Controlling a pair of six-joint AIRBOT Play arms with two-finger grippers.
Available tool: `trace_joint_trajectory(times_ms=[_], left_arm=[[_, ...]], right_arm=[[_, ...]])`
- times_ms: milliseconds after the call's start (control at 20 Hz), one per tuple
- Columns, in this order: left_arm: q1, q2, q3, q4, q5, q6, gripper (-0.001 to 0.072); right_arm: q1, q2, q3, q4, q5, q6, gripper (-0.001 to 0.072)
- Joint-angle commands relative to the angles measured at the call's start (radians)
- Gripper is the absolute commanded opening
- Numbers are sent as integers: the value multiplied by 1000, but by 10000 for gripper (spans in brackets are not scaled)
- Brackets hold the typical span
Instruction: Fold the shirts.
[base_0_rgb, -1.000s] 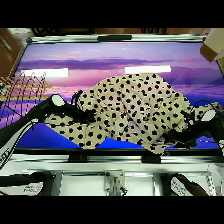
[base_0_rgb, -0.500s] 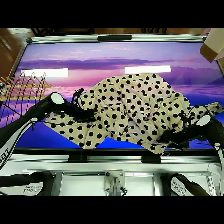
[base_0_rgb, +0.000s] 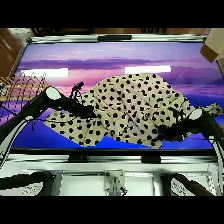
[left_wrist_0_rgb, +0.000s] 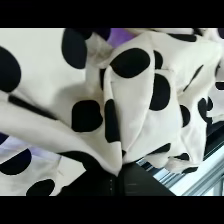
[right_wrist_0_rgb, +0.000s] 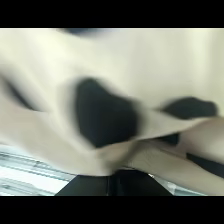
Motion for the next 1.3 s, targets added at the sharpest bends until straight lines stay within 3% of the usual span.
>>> trace_joint_trajectory(times_ms=[0, 250, 500, 700, 850, 950, 1100, 1250], left_arm=[[2, 87, 98, 116, -42, 10, 44], [2, 327, 494, 319, -108, 5, 45], [1, 552, 789, 391, 23, -208, 46], [2, 671, 795, 397, 25, -289, 45], [1, 669, 787, 482, -141, -348, 45], [1, 651, 720, 537, -244, -367, 45], [2, 623, 512, 544, -230, -367, 46], [1, 561, 266, 542, -77, -396, 46]], right_arm=[[21, 86, 210, 40, 46, -51, 57], [21, 353, 716, 111, -75, -212, 57], [21, 551, 1001, 101, -307, -144, 57], [21, 617, 1070, 100, -317, -55, 57], [21, 610, 1070, 42, -202, -15, 57], [21, 568, 1070, 6, -17, 3, 57], [22, 457, 1023, 61, 282, 59, 57], [22, 392, 853, 127, 279, 55, 56]])
